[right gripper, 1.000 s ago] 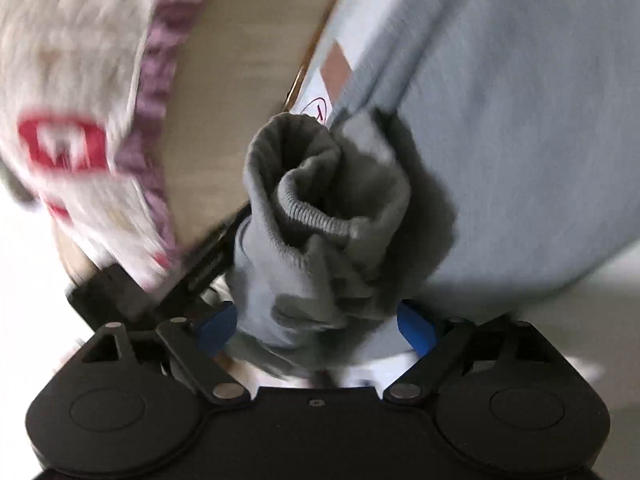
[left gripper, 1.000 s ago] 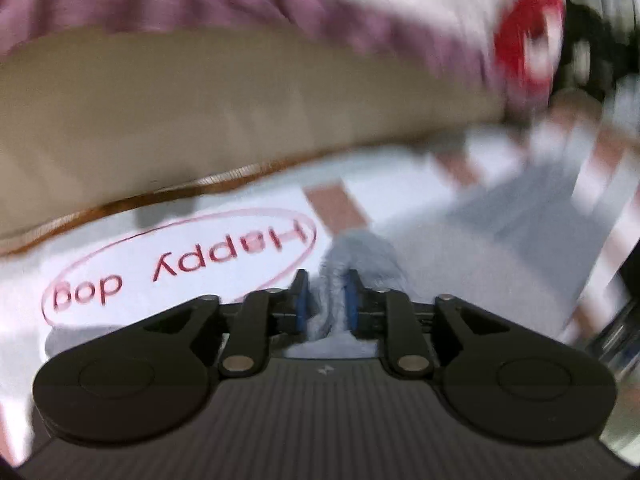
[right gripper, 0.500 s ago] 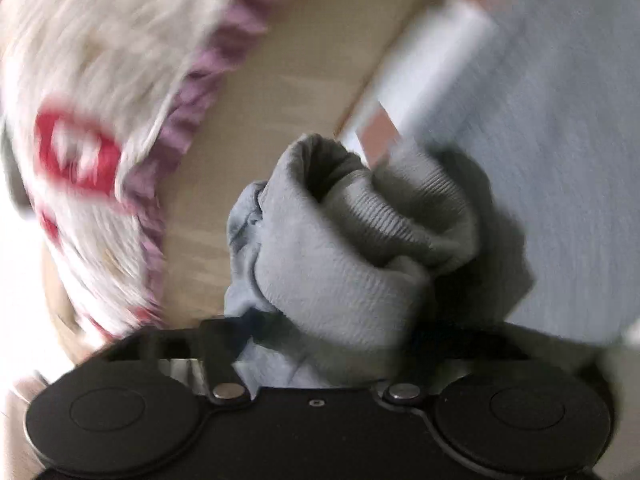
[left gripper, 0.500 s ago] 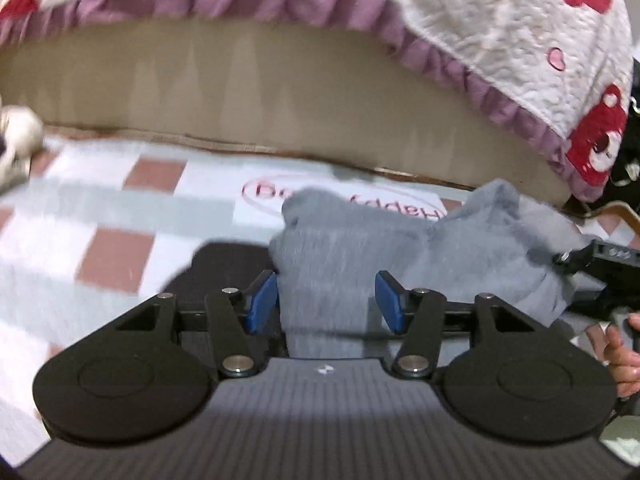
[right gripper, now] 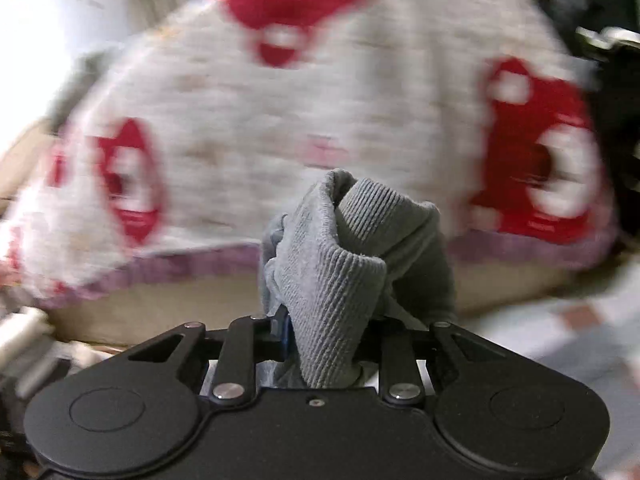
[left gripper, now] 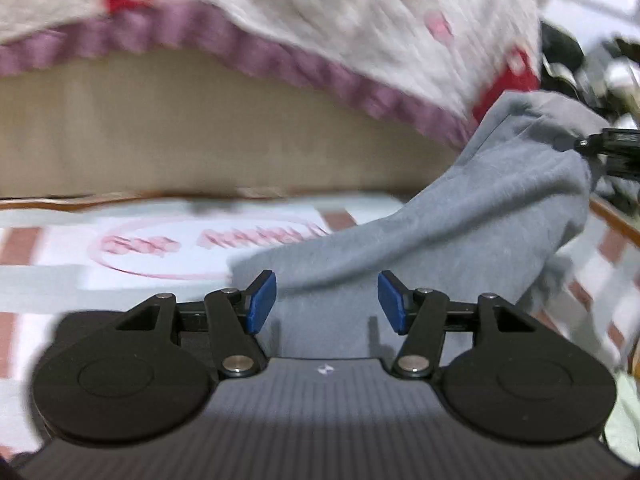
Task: Fold clothes
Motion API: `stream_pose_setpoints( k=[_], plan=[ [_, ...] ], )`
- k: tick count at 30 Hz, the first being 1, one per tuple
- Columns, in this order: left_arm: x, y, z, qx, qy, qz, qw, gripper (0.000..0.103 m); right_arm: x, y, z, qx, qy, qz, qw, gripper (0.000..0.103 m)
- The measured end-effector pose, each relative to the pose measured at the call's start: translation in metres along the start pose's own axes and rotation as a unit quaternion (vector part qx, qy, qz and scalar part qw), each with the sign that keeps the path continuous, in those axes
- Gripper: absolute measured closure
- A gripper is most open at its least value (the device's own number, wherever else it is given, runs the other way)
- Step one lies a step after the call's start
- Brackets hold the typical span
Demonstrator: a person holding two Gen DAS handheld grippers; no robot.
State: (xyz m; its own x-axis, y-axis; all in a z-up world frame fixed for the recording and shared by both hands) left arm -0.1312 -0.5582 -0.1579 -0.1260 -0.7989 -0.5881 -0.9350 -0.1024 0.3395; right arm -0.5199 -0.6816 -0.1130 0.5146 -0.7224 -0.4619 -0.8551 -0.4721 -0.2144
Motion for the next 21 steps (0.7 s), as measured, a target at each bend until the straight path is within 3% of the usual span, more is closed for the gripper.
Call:
stream_pose_setpoints(
  k=[2,4,5,7,10,12,17,19,20,21],
  plan=[
    [0.025,0.020,0.011,0.033,-0.044,0.009,0.9985,0.047,0.004,0.043,0.012,0.018,-0.049,0.044,0.998,0.075],
    [0.040,0.038,0.029,0.094,-0.067,-0.002,0.9933,0.047,0.011,0.088,0.035,0.055,-0.098,0.076,0.991,0.065],
    [0.047,0.046,0.037,0.125,-0.078,-0.008,0.9890,0.047,0.017,0.112,0.057,0.092,-0.122,0.081,0.985,0.055],
    [0.053,0.056,0.048,0.160,-0.087,-0.014,0.9832,0.046,0.019,0.148,0.091,0.163,-0.133,0.055,0.976,0.046],
    [0.050,0.053,0.044,0.136,-0.088,-0.011,0.9867,0.046,0.013,0.168,0.099,0.210,-0.137,0.027,0.968,0.040],
    [0.049,0.048,0.040,0.114,-0.080,-0.011,0.9902,0.045,0.013,0.165,0.091,0.201,-0.143,0.039,0.968,0.032],
    [0.051,0.042,0.035,0.106,-0.074,-0.013,0.9916,0.045,0.020,0.140,0.091,0.101,-0.126,0.090,0.983,0.022],
    [0.054,0.044,0.035,0.115,-0.073,-0.007,0.9906,0.044,0.027,0.142,0.096,0.091,-0.110,0.078,0.987,0.022],
    [0.056,0.046,0.035,0.120,-0.073,-0.005,0.9901,0.044,0.030,0.144,0.098,0.086,-0.102,0.072,0.988,0.036],
    [0.059,0.047,0.034,0.122,-0.075,-0.006,0.9897,0.044,0.031,0.143,0.096,0.078,-0.091,0.067,0.991,0.059]
  ],
)
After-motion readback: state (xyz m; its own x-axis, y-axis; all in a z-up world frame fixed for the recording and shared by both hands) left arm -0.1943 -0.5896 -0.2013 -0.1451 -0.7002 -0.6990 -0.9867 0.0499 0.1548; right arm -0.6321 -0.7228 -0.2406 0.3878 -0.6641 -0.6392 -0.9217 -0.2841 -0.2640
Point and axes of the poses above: each gripper's, at about its wrist camera, not at the fingertips, and x roughly the way its jaws point, y to its right, z to its underside, the point moved 1 cm from there along x, roughly the way its jaws point, and after that the axes turned 10 degrees about -x, right-handed, at the moved point
